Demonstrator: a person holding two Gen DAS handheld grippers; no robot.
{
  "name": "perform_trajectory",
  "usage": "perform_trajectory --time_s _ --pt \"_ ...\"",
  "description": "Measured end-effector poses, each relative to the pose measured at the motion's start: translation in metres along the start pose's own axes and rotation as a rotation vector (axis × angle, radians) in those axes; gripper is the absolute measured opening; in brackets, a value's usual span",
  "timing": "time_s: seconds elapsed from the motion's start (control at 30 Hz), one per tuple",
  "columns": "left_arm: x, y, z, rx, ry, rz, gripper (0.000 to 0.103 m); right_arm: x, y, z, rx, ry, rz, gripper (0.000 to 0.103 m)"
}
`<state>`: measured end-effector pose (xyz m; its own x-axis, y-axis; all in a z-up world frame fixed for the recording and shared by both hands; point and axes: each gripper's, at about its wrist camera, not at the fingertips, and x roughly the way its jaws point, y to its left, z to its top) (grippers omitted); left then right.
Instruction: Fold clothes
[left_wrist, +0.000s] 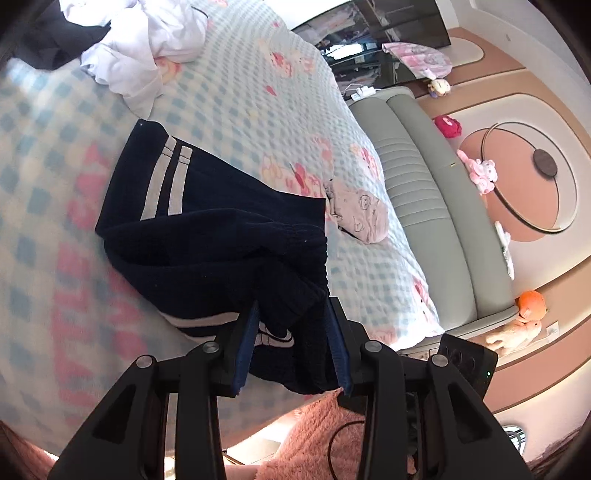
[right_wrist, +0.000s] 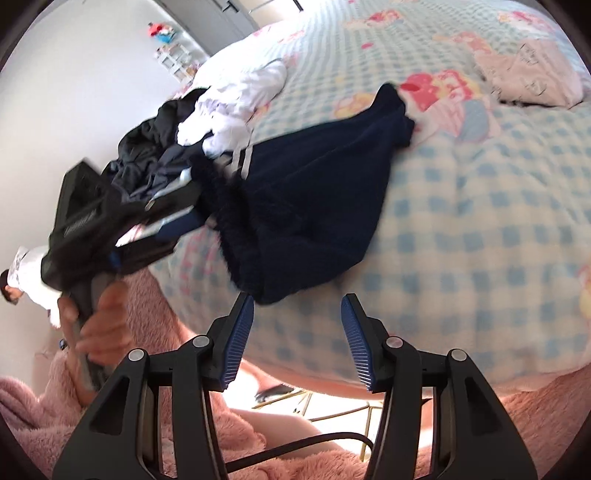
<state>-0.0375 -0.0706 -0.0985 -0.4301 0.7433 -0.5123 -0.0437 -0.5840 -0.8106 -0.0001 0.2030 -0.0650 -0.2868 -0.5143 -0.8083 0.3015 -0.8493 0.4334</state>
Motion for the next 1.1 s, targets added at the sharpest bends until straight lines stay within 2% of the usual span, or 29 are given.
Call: perform_trajectory --time_s 0.1,0.13,0.27,0.33,0.37,0.43,0.5,0.57,0.6,0.67,0.73,0.83,0.9,0.93,0.97,1.0,1.03,1.1 --pt "0.009 0.003 0.012 0.004 -0.002 0.056 0.039 0.013 0.000 -0.001 -0.019 0.059 -0.009 0.052" --pt "0.011 0.003 0.013 0.010 -0.005 0.068 0.039 0.016 0.005 0.000 -0.041 0.063 -0.046 0.052" --pt "0.005 0.000 0.017 0.047 -0.026 0.097 0.039 0.023 0.020 0.014 -0.123 0.032 -0.069 0.051" --pt "-0.008 -0.013 0.017 0.119 -0.086 0.149 0.039 0.026 0.020 0.027 -0.130 0.008 -0.088 0.051" --pt "-0.014 -0.019 0.017 0.155 -0.116 0.176 0.041 0.026 0.019 0.035 -0.131 -0.008 -0.092 0.051" --pt "-0.019 -0.027 0.020 0.244 -0.134 0.294 0.046 0.023 0.016 0.046 -0.140 -0.049 -0.126 0.051" --pt "-0.016 -0.023 0.025 0.294 -0.120 0.404 0.046 0.020 0.014 0.056 -0.142 -0.086 -0.155 0.051" --pt "-0.009 -0.013 0.034 0.296 -0.089 0.425 0.047 0.017 0.009 0.063 -0.124 -0.111 -0.171 0.051" --pt "-0.005 -0.008 0.039 0.304 -0.068 0.410 0.048 0.014 0.005 0.064 -0.103 -0.124 -0.162 0.051" --pt "0.008 -0.004 0.048 0.335 -0.028 0.399 0.058 0.008 0.000 0.063 -0.059 -0.161 -0.137 0.051" --pt "0.023 -0.002 0.052 0.369 0.010 0.391 0.058 0.005 -0.007 0.060 -0.034 -0.170 -0.112 0.054" --pt "0.039 0.000 0.049 0.412 0.042 0.378 0.058 0.020 -0.010 0.057 -0.049 -0.105 -0.145 0.055" --pt "0.042 -0.001 0.042 0.431 0.036 0.369 0.051 0.028 -0.010 0.056 -0.063 -0.074 -0.148 0.055" --pt "0.041 -0.003 0.040 0.455 0.034 0.354 0.037 0.031 -0.009 0.057 -0.078 -0.070 -0.139 0.055" --pt "0.039 -0.007 0.037 0.482 0.026 0.355 0.020 0.036 -0.006 0.058 -0.098 -0.062 -0.133 0.054" --pt "0.036 -0.008 0.036 0.497 0.010 0.365 0.011 0.041 -0.004 0.061 -0.112 -0.061 -0.141 0.052" --pt "0.032 -0.010 0.035 0.511 -0.006 0.375 0.009 0.046 -0.001 0.065 -0.126 -0.060 -0.149 0.046" --pt "0.022 -0.008 0.038 0.475 -0.052 0.364 0.008 0.051 0.003 0.074 -0.139 -0.071 -0.146 0.043"
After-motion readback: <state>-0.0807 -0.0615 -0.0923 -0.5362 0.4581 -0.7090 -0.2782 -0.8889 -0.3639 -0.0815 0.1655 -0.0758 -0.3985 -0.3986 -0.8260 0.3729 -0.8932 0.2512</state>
